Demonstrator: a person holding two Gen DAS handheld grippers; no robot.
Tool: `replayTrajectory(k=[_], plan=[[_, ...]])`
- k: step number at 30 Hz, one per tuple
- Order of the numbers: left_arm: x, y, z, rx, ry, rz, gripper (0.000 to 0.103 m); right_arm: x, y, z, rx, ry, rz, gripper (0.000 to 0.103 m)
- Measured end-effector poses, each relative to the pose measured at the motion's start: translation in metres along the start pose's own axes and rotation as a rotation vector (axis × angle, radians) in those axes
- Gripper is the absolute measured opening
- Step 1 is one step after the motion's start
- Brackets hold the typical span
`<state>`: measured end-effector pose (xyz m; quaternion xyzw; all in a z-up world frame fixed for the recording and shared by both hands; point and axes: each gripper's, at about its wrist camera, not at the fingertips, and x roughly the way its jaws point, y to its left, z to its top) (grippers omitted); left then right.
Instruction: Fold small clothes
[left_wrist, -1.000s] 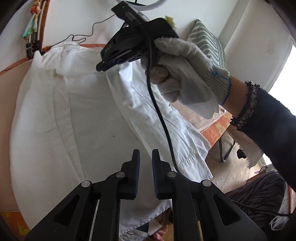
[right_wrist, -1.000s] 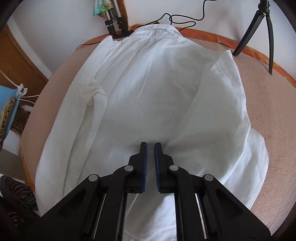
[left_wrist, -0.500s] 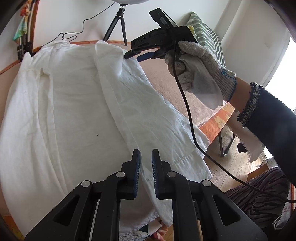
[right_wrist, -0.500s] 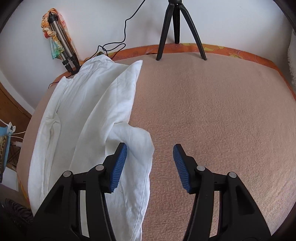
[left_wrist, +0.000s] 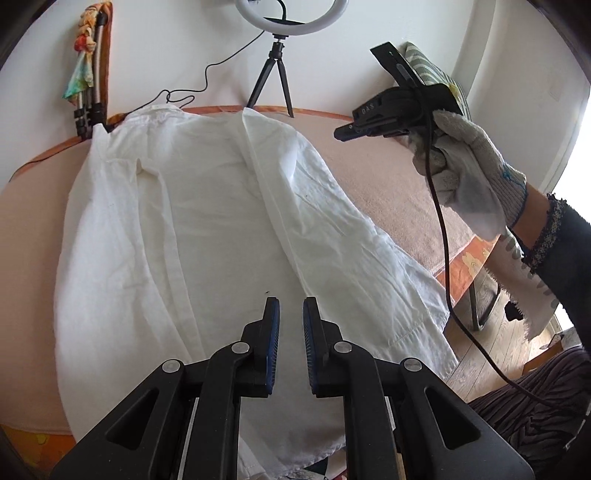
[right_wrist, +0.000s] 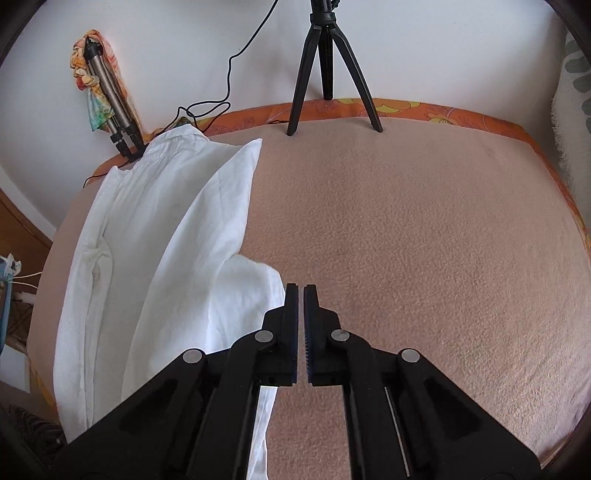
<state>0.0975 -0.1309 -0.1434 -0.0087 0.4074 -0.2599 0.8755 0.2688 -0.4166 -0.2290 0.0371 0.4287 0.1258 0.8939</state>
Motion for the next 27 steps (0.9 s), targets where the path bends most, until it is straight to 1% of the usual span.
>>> replayTrajectory(k=[3, 6, 7, 8, 9, 10, 11, 13, 15, 17, 19, 21, 22, 23, 24, 25, 26, 27], plan=[[-0.005, -0.001, 0.005, -0.01, -0.006, -0.02, 0.011, -0.025, -0.007, -0.027, 0.027, 0.011, 0.041, 0.004], [-0.009, -0.001, 0.017, -0.029, -0.005, -0.055, 0.011, -0.054, -0.018, -0.059, 0.044, 0.005, 0.063, 0.005], [-0.011, 0.0, 0.022, -0.036, -0.007, -0.065, 0.012, -0.062, -0.021, -0.071, 0.058, 0.01, 0.074, 0.012], [-0.013, 0.001, 0.027, -0.044, -0.007, -0.075, 0.017, -0.068, -0.024, -0.083, 0.074, 0.017, 0.083, 0.028], [-0.014, 0.002, 0.034, -0.05, 0.0, -0.083, 0.025, -0.074, -0.026, -0.097, 0.088, 0.019, 0.098, 0.038], [-0.015, 0.003, 0.041, -0.056, 0.002, -0.093, 0.027, -0.079, -0.028, -0.111, 0.103, 0.021, 0.117, 0.051], [-0.017, 0.003, 0.048, -0.057, 0.001, -0.105, 0.027, -0.083, -0.029, -0.125, 0.118, 0.025, 0.144, 0.052], [-0.018, 0.004, 0.063, -0.057, -0.008, -0.106, 0.027, -0.086, -0.029, -0.151, 0.146, 0.048, 0.191, 0.052], [-0.02, 0.006, 0.075, -0.065, -0.027, -0.102, 0.027, -0.086, -0.024, -0.173, 0.159, 0.061, 0.206, 0.052], [-0.021, 0.006, 0.079, -0.074, -0.053, -0.109, 0.027, -0.086, -0.016, -0.189, 0.138, 0.075, 0.193, 0.052], [-0.022, 0.005, 0.077, -0.07, -0.063, -0.094, 0.027, -0.086, -0.008, -0.2, 0.113, 0.084, 0.169, 0.052], [-0.019, 0.007, 0.074, -0.084, -0.052, -0.101, 0.027, -0.083, -0.005, -0.21, 0.111, 0.096, 0.142, 0.052], [-0.017, 0.009, 0.072, -0.09, -0.038, -0.1, 0.027, -0.08, -0.004, -0.215, 0.124, 0.114, 0.143, 0.052], [-0.015, 0.01, 0.07, -0.094, -0.028, -0.101, 0.027, -0.083, -0.002, -0.219, 0.126, 0.095, 0.129, 0.052], [-0.015, 0.011, 0.069, -0.094, -0.024, -0.096, 0.027, -0.084, 0.0, -0.221, 0.124, 0.089, 0.118, 0.049], [-0.015, 0.013, 0.067, -0.092, -0.026, -0.084, 0.027, -0.085, 0.002, -0.222, 0.126, 0.092, 0.121, 0.036], [-0.018, 0.014, 0.066, -0.091, -0.027, -0.075, 0.027, -0.085, 0.004, -0.223, 0.123, 0.095, 0.119, 0.017], [-0.019, 0.016, 0.063, -0.093, -0.029, -0.074, 0.027, -0.085, 0.007, -0.224, 0.119, 0.1, 0.108, 0.01]])
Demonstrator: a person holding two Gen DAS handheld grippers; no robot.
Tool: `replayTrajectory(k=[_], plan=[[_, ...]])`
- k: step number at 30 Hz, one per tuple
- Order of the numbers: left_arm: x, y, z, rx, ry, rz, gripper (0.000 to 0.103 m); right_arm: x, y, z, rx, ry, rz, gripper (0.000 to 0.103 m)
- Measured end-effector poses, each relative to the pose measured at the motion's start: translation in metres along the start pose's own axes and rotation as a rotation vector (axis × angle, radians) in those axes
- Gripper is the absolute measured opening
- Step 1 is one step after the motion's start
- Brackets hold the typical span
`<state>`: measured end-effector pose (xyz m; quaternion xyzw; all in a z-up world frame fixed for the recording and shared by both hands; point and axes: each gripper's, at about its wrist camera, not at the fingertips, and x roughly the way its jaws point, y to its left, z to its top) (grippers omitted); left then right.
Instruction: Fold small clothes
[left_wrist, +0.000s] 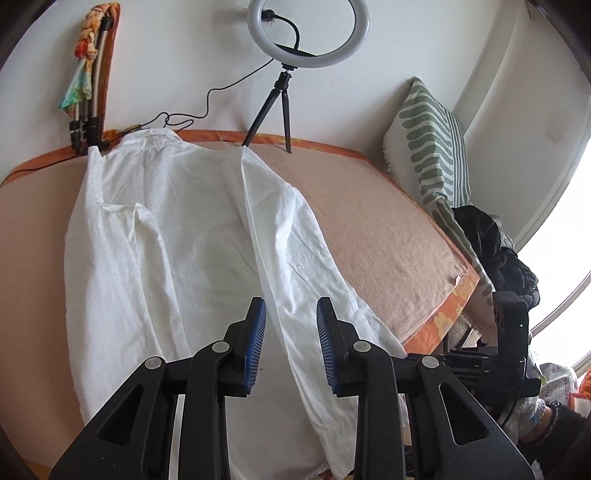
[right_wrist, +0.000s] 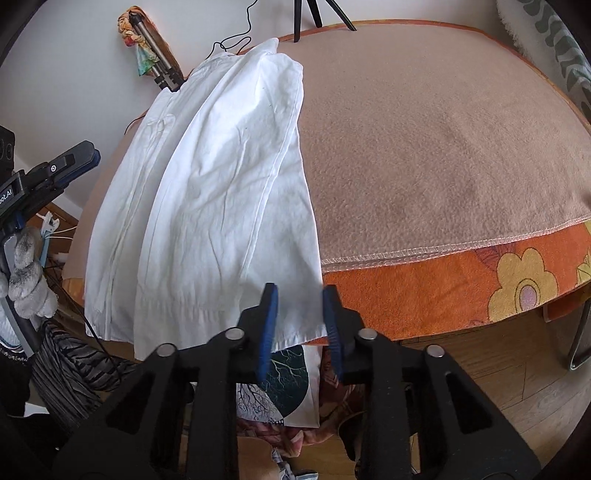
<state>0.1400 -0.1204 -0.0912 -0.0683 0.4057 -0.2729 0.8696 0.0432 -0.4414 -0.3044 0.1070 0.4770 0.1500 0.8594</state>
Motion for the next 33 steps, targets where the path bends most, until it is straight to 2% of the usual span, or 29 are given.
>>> replayTrajectory(k=[2, 8, 13, 20, 26, 30, 31, 33], plan=[[-0.005, 0.005, -0.003, -0.002, -0.008, 0.009, 0.027, -0.002, 0.006, 0.002, -0.008, -0.021, -0.017, 0.005], [-0.023, 0.028, -0.007, -0.035, -0.034, 0.049, 0.027, -0.029, 0.03, 0.008, -0.031, -0.117, -0.017, 0.003], [-0.038, 0.046, -0.004, -0.067, -0.07, 0.074, 0.027, -0.038, 0.077, 0.009, -0.152, -0.158, -0.009, 0.003], [-0.05, 0.065, -0.002, -0.098, -0.099, 0.1, 0.027, -0.016, 0.151, -0.01, -0.38, -0.122, -0.008, 0.003], [-0.049, 0.079, -0.001, -0.12, -0.092, 0.096, 0.027, 0.01, 0.195, -0.02, -0.49, -0.07, 0.04, 0.003], [-0.036, 0.089, 0.011, -0.122, -0.063, 0.085, 0.027, 0.032, 0.219, -0.031, -0.547, -0.028, 0.049, 0.003], [-0.032, 0.092, 0.016, -0.112, -0.055, 0.083, 0.027, 0.036, 0.223, -0.032, -0.551, -0.026, 0.051, 0.003], [-0.025, 0.098, 0.026, -0.102, -0.051, 0.098, 0.039, 0.042, 0.228, -0.035, -0.542, -0.024, 0.068, 0.003]])
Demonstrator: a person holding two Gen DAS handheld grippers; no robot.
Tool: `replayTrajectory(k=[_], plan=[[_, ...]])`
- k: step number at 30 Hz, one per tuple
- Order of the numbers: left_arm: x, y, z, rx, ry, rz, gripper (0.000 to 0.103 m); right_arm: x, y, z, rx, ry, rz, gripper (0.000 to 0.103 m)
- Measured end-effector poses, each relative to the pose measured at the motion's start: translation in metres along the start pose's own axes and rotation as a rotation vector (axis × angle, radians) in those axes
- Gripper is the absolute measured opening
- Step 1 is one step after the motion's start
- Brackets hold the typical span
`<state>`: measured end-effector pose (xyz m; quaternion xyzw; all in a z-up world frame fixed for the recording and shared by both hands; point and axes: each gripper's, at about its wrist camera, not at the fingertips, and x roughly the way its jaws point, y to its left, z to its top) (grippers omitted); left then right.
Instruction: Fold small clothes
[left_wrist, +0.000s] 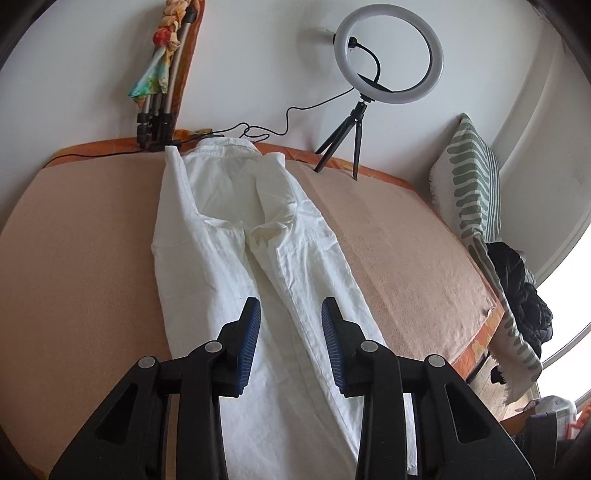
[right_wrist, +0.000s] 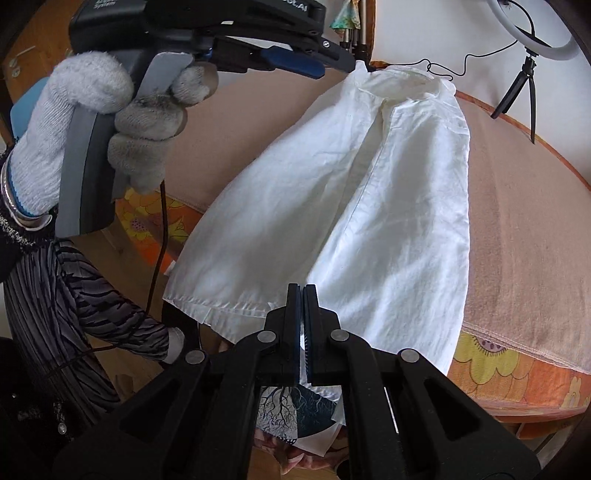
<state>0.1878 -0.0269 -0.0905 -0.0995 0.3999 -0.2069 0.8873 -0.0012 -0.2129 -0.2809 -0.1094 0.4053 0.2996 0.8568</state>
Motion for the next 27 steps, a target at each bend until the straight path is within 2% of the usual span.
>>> replayTrajectory(k=[3, 9, 11, 12, 14, 16, 17, 19, 20, 21, 23, 25, 27], plan=[[0.016, 0.008, 0.019, 0.012, -0.004, 0.025, 0.04, 0.007, 0.0, 0.001, 0.021, 0.002, -0.004, 0.003], [0.069, 0.016, 0.05, -0.003, 0.078, 0.014, 0.042, 0.012, -0.002, -0.002, 0.04, 0.005, 0.018, 0.003], [0.075, 0.01, 0.051, 0.036, 0.075, 0.059, 0.042, 0.01, -0.004, -0.005, 0.041, 0.031, 0.134, 0.006], [0.075, 0.008, 0.05, 0.046, 0.076, 0.055, 0.042, 0.005, -0.005, -0.008, 0.049, 0.042, 0.183, 0.006], [0.075, 0.001, 0.045, 0.067, 0.089, 0.017, 0.042, -0.017, -0.01, -0.014, 0.052, 0.006, 0.205, 0.006], [0.075, -0.01, 0.036, 0.114, 0.092, 0.022, 0.042, -0.044, -0.022, -0.021, 0.076, -0.059, 0.177, 0.006], [0.074, -0.018, 0.029, 0.146, 0.095, 0.01, 0.042, -0.053, -0.031, -0.023, 0.102, -0.08, 0.129, 0.006], [0.078, -0.034, 0.018, 0.208, 0.113, -0.011, 0.042, -0.062, -0.055, -0.03, 0.163, -0.092, 0.012, 0.007], [0.08, -0.042, 0.012, 0.237, 0.124, -0.02, 0.042, -0.061, -0.067, -0.033, 0.191, -0.077, -0.011, 0.007], [0.083, -0.05, 0.008, 0.271, 0.132, -0.024, 0.042, -0.056, -0.081, -0.036, 0.232, -0.054, -0.02, 0.009], [0.088, -0.061, 0.001, 0.321, 0.131, 0.004, 0.042, -0.045, -0.1, -0.047, 0.319, -0.016, 0.006, 0.021], [0.092, -0.064, -0.001, 0.314, 0.143, -0.001, 0.042, -0.036, -0.11, -0.055, 0.376, 0.015, 0.046, 0.032], [0.095, -0.067, -0.003, 0.312, 0.158, -0.017, 0.042, -0.029, -0.112, -0.06, 0.386, 0.035, 0.095, 0.035]])
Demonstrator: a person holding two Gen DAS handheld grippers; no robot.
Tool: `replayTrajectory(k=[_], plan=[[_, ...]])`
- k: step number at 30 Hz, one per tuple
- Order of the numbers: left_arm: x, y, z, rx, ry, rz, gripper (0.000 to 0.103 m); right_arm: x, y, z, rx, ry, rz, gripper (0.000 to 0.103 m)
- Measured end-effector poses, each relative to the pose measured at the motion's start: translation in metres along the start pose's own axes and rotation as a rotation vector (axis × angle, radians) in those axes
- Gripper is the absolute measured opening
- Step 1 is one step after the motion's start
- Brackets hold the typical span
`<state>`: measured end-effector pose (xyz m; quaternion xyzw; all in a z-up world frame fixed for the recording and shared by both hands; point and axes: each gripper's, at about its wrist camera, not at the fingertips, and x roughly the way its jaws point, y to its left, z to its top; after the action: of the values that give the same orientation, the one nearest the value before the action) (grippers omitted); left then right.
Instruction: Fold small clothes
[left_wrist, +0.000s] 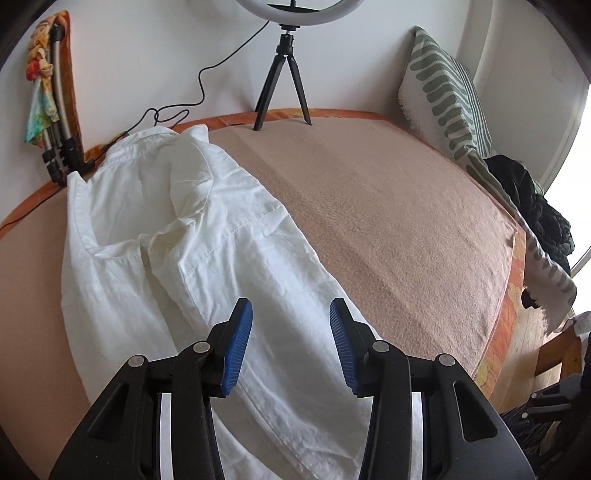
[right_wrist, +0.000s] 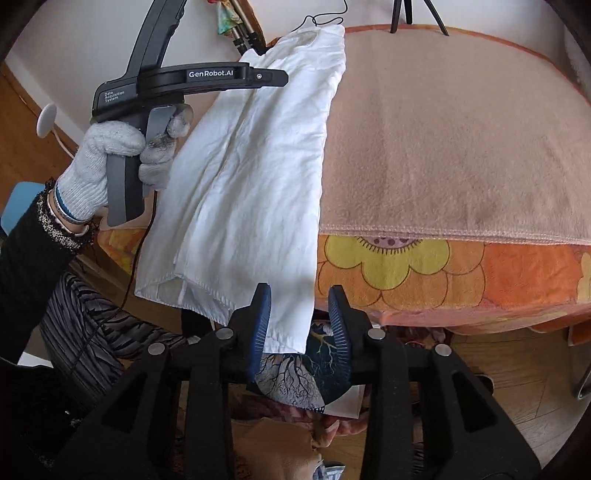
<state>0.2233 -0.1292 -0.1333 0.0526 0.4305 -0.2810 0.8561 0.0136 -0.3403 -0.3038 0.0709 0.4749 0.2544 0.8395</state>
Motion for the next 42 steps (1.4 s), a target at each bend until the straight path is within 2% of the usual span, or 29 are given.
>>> replayTrajectory(k=[3, 7, 9, 11, 14, 18, 20, 23, 24, 27, 29, 32, 34, 37, 40, 42], plan=[[0.005, -0.004, -0.001, 0.032, 0.011, 0.023, 0.042, 0.007, 0.003, -0.012, -0.006, 0.035, 0.029, 0.035], [-0.001, 0.0, -0.002, 0.014, -0.004, 0.016, 0.042, 0.02, 0.003, -0.022, 0.007, 0.07, 0.01, 0.035], [-0.001, 0.001, -0.003, 0.021, 0.0, 0.007, 0.042, 0.023, 0.001, -0.026, 0.029, 0.081, 0.047, 0.034], [0.004, -0.001, -0.004, 0.031, 0.002, 0.023, 0.042, 0.023, 0.001, -0.026, 0.048, 0.072, 0.056, 0.009], [0.021, -0.005, -0.007, 0.049, 0.031, 0.046, 0.042, 0.008, -0.005, -0.024, 0.065, 0.041, 0.103, 0.007], [0.039, -0.013, -0.017, 0.097, 0.049, 0.095, 0.045, 0.011, -0.009, -0.029, 0.05, 0.062, 0.063, 0.006], [0.037, -0.019, -0.019, 0.128, 0.039, 0.122, 0.045, 0.018, -0.008, -0.031, 0.034, 0.091, 0.036, 0.006], [0.02, -0.016, -0.019, 0.111, 0.034, 0.111, 0.044, 0.013, 0.0, -0.028, -0.023, 0.098, 0.013, 0.008], [0.009, -0.013, -0.018, 0.096, 0.023, 0.105, 0.044, 0.006, 0.002, -0.026, -0.034, 0.083, 0.015, 0.009], [-0.032, 0.009, -0.018, 0.007, -0.035, 0.074, 0.044, -0.021, 0.008, -0.018, -0.087, -0.018, -0.05, 0.024], [-0.058, 0.025, -0.024, -0.03, -0.068, 0.089, 0.044, -0.037, 0.013, -0.008, -0.109, -0.083, -0.073, 0.025], [-0.08, 0.042, -0.043, -0.028, -0.081, 0.138, 0.044, -0.05, 0.021, 0.013, -0.16, -0.143, -0.124, 0.025], [-0.08, 0.052, -0.051, -0.023, -0.063, 0.176, 0.044, -0.052, 0.023, 0.03, -0.178, -0.162, -0.137, 0.025], [-0.071, 0.074, -0.046, -0.078, -0.063, 0.194, 0.044, -0.051, 0.019, 0.055, -0.166, -0.191, -0.115, 0.025], [-0.056, 0.097, -0.033, -0.141, -0.079, 0.216, 0.043, -0.034, 0.018, 0.067, -0.119, -0.177, -0.093, 0.025], [-0.039, 0.105, -0.025, -0.145, -0.069, 0.223, 0.039, -0.019, 0.021, 0.069, -0.119, -0.159, -0.092, 0.025]])
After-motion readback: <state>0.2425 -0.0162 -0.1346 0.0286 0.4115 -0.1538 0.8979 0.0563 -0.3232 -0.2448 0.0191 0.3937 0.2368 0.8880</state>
